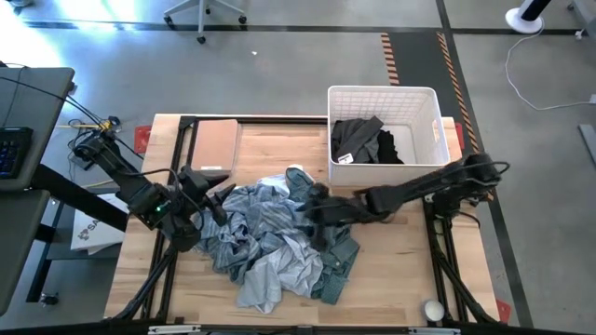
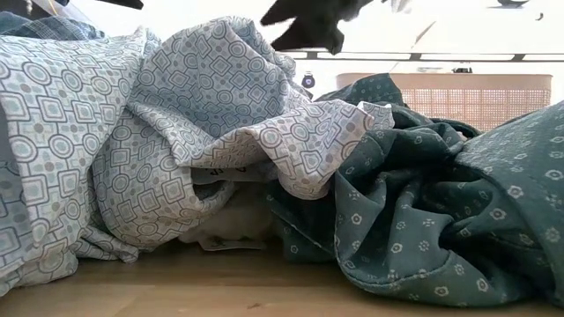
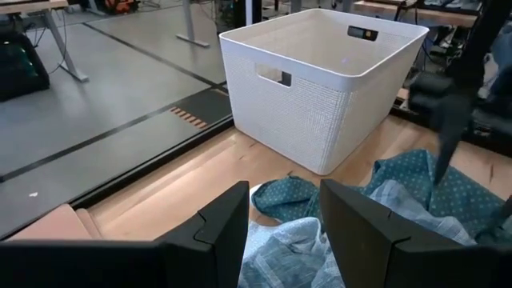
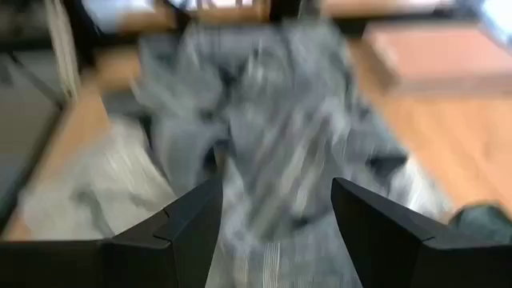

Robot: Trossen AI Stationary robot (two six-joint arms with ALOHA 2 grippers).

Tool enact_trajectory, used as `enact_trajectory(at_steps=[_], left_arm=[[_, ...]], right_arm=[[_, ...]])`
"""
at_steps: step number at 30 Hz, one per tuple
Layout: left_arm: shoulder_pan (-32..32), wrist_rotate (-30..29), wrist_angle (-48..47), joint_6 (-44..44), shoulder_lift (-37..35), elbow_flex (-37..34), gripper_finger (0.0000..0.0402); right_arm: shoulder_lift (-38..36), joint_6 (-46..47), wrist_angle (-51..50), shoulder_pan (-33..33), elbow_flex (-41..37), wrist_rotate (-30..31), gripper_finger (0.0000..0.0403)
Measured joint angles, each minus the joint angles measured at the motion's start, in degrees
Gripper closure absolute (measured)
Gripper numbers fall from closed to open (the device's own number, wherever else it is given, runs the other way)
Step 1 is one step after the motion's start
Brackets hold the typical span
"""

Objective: Sort clothes
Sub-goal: Adjust the clothes

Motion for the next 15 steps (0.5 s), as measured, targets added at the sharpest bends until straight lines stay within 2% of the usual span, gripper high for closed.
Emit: enact_trajectory(at_steps=[4,7,12,15], left_arm=[[0.0,0.0,0.0,-1.4,2.1,0.0,0.0250],[0.0,0.0,0.0,-4.2,4.4,0.0,0.0250],[0.6,1.2,0.0,-11.2,10.8,0.0,0.0250],[1.6,7.1,0.0,-17.0,15.7,0.0,0.0250]], right_arm=[[7.4,0.0,-12.2,-1.2,5.1,-0.6,0.0171],[12.0,0.0,-18.6,-1.5,6.4,-5.1,0.0171],[15.5,2.8,-18.4,-1.7,6.4,-15.6,0.0171],[15.1,2.5,-18.4,-2.0,6.5,-16.9,0.0171]])
